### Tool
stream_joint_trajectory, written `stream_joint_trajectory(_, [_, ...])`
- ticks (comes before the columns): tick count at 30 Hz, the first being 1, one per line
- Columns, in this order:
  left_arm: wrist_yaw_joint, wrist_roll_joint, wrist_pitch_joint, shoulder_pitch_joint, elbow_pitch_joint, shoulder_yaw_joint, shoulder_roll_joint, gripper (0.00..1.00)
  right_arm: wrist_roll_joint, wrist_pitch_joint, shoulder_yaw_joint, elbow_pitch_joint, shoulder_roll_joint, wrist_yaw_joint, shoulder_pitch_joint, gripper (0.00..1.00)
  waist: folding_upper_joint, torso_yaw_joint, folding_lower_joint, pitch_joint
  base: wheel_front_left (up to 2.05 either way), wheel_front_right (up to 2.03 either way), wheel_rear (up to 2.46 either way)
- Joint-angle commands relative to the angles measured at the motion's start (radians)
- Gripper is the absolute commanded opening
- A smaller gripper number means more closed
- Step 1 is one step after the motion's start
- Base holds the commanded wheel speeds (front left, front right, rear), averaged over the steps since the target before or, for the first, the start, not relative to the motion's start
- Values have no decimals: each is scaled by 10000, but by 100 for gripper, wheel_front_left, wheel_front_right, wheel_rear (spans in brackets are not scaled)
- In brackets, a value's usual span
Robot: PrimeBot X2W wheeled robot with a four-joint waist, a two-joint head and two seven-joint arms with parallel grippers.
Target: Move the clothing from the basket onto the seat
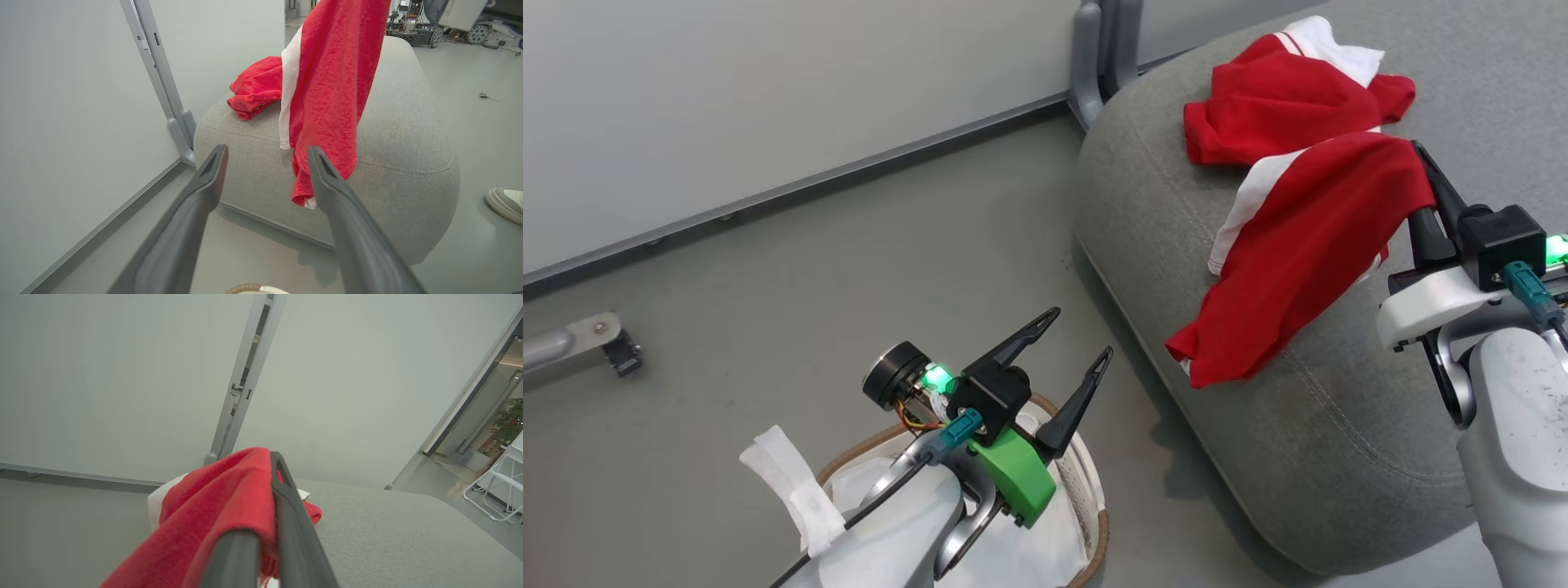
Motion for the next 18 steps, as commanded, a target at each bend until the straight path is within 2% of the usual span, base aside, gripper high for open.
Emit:
stream_joint_trajectory(1, [-73, 47, 0, -191, 42, 40, 12, 100, 5, -19, -75, -73, 35, -14, 30, 0, 119, -1080, 0, 880, 0, 0, 0])
stream_joint_trajectory(8, [-204, 193, 0, -402, 134, -62, 1, 100, -40, -19, -275, -138, 175, -14, 83, 0, 119, -1372, 0, 1328, 0, 0, 0])
stream_joint_trajectory(18, [-235, 412, 0, -645, -42, 74, -7, 100, -275, -19, 134, 287, -190, -16, -1280, 0, 119, -597, 0, 1913, 0, 0, 0])
